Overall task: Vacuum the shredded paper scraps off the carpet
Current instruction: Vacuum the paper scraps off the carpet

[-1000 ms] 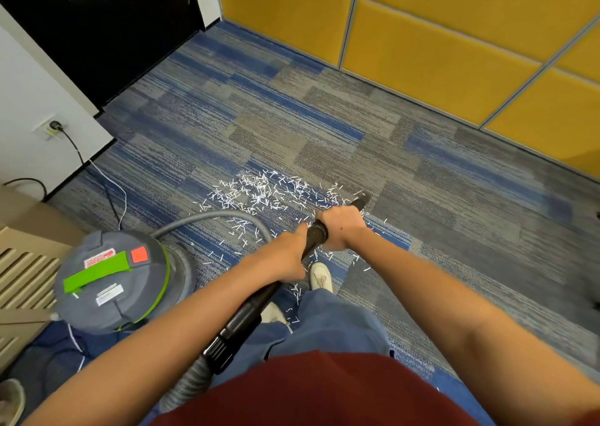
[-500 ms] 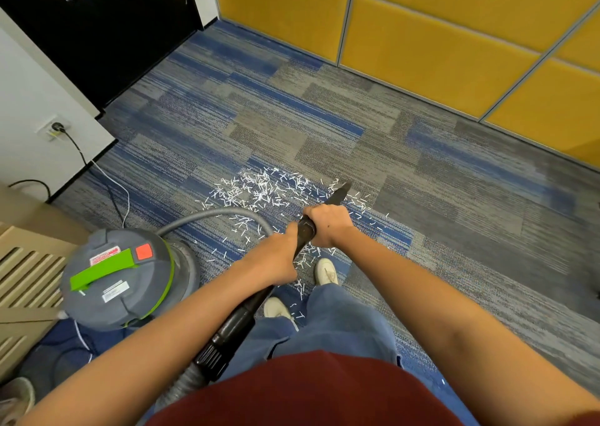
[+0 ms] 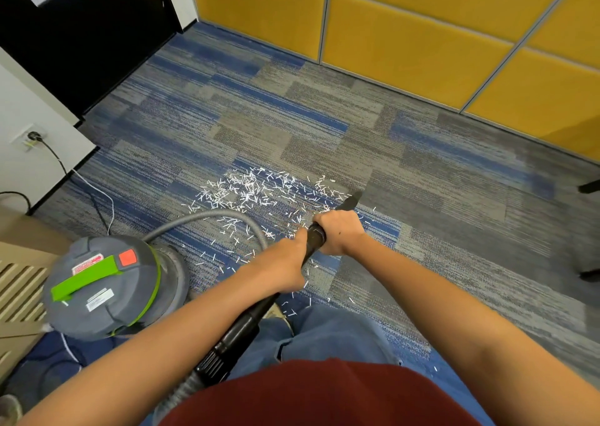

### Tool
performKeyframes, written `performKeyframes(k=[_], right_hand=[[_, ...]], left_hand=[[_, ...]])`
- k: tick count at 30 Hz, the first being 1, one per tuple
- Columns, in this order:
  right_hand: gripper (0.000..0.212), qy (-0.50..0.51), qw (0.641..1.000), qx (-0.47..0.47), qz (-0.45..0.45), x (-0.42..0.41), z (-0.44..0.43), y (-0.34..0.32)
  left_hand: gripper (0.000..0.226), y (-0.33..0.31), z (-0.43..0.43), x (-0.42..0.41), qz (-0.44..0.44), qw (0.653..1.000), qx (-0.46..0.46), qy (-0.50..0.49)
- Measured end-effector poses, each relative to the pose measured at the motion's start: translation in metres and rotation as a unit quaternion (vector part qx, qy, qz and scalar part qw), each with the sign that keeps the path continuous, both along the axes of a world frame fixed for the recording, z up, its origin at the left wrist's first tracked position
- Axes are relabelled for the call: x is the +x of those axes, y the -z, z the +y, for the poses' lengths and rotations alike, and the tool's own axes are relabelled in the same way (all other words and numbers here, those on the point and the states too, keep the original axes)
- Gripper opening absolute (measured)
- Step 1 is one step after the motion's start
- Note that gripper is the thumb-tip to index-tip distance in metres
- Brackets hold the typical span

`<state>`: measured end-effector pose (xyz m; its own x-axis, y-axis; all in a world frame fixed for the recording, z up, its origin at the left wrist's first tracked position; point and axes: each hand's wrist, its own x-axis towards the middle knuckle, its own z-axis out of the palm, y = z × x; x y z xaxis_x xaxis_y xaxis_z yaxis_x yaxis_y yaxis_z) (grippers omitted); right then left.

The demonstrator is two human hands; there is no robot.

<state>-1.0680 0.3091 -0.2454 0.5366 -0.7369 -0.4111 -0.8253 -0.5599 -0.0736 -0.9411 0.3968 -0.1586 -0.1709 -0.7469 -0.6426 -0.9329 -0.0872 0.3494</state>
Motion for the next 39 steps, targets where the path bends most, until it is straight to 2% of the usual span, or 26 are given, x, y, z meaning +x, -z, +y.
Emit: performKeyframes(k=[12, 18, 24, 28, 39], right_hand=[[0.018, 0.002, 1.000, -0.004, -0.001, -0.060, 0.027, -0.002], [0.020, 0.039, 0.998, 0.027, -0.037, -0.064, 0.033, -0.001], [0.013, 0.010, 0.998, 0.036, -0.058, -0.040, 0.030, 0.002], [0.011, -0.006, 0.997, 0.046, -0.063, -0.016, 0.029, -0.002], [0.016, -0.010, 0.994, 0.064, -0.091, 0.043, 0.037, -0.015]], left_hand=[[0.065, -0.006, 0.019, -0.047, 0.007, 0.999, 0.020, 0.043], [0.066, -0.010, 0.023, -0.051, 0.001, 0.999, 0.015, 0.042], [0.064, -0.009, 0.028, -0.029, -0.006, 1.000, 0.024, 0.020], [0.071, -0.014, 0.029, -0.008, -0.009, 1.000, 0.024, 0.003], [0.062, -0.020, 0.042, 0.039, -0.026, 0.999, 0.016, -0.020]])
